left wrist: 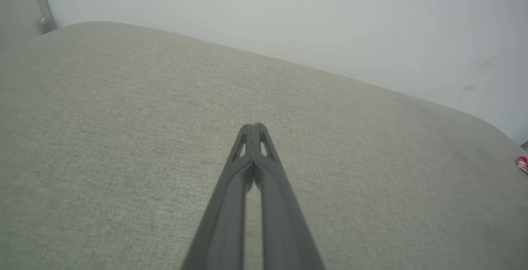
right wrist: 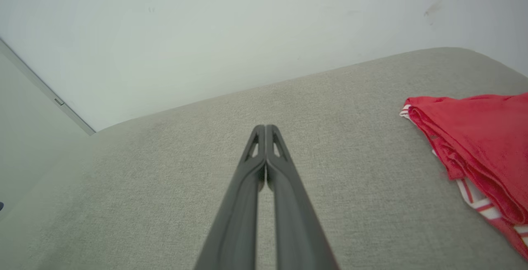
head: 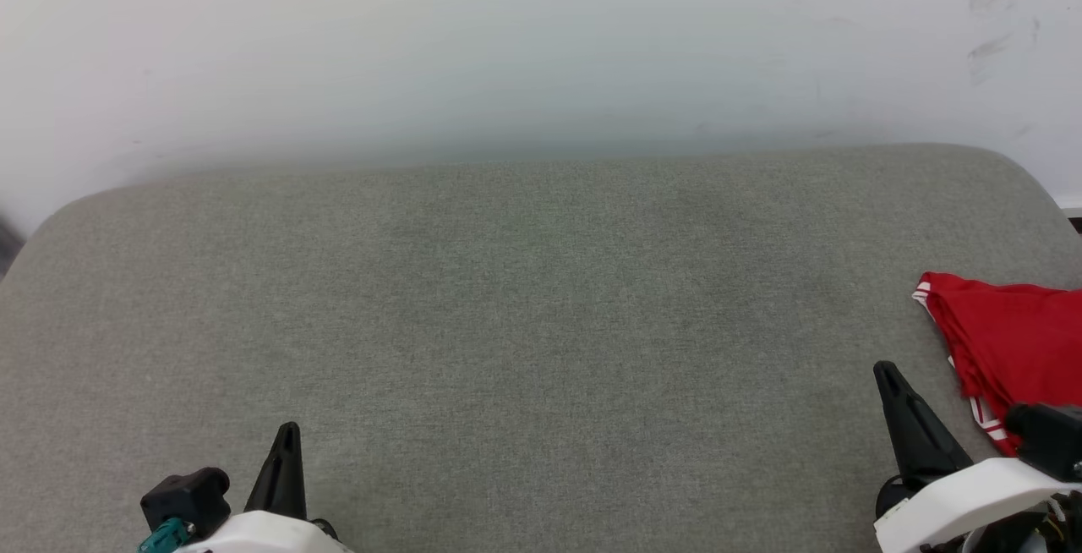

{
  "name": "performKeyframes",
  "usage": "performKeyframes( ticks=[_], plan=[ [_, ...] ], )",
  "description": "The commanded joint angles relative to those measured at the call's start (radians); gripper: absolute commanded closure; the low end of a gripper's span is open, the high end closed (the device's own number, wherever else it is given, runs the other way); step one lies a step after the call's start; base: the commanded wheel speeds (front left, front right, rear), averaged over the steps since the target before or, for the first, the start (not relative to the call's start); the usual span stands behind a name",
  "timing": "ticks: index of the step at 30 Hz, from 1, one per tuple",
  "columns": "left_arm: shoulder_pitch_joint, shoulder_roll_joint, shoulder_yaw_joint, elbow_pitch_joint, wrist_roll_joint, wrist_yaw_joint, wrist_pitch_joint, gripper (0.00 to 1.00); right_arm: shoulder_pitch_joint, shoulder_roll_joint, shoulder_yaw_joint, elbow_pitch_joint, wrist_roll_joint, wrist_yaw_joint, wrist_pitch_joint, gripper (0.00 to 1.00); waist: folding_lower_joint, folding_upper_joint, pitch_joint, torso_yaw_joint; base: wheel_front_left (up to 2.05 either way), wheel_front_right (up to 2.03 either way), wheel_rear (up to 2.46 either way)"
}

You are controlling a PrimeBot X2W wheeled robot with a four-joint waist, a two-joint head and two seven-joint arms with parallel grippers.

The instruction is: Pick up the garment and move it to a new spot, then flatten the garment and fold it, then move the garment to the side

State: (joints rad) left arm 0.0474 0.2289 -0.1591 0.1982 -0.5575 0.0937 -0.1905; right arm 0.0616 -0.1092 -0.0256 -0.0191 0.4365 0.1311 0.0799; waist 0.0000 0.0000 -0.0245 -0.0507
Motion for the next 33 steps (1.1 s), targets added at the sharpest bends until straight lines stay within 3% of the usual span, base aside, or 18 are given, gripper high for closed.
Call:
performKeyframes(
  ticks=[1,33],
  plan=[
    [-0.033,0.001,0.012,-0.012,-0.025,-0.008,0.004,1.0,-0.03,0.001,-0.006,-0.007,0.029,0.0,-0.001,1.0,0.0,0.0,0.0,0.0,0.0,0.0,0.0],
    [-0.089,-0.072,0.122,0.011,-0.449,-0.098,0.129,1.0,-0.093,0.025,-0.041,0.103,0.503,0.0,0.014,1.0,0.0,0.0,0.008,0.015,0.0,0.0,0.0]
  ],
)
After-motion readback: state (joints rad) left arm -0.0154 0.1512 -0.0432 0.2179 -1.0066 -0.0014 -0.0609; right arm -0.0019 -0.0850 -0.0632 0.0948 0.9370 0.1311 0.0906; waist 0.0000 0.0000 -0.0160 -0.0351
